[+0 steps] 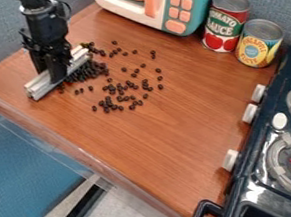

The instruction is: Sweep into pile

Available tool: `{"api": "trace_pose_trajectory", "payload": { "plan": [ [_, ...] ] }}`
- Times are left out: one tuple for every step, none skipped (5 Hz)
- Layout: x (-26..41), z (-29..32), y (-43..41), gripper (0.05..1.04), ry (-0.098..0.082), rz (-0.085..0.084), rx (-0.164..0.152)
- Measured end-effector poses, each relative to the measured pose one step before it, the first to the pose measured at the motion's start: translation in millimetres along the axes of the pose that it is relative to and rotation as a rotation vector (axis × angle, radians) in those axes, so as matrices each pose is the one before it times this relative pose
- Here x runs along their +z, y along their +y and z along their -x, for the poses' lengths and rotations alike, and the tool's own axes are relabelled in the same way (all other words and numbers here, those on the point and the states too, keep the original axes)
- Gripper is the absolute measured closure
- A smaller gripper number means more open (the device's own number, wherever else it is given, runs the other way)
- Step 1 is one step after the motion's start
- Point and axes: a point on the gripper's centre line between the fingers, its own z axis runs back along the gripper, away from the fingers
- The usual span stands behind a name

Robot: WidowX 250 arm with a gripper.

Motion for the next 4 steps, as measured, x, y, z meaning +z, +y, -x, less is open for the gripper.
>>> {"api": "trace_pose_trajectory", "payload": {
  "plan": [
    [-4.27,2.4,-19.04,0.705,-0.0188,0.0014,-0.0135],
    [-3.83,2.3,-15.54,0.705,-0.0256,-0.003,-0.0007],
    [-3.55,1.23,-23.24,0.706,-0.0094,0.0097,-0.0048],
    [-2.72,0.55,-16.52,0.707,-0.0043,0.0242,0.0031]
  ]
}}
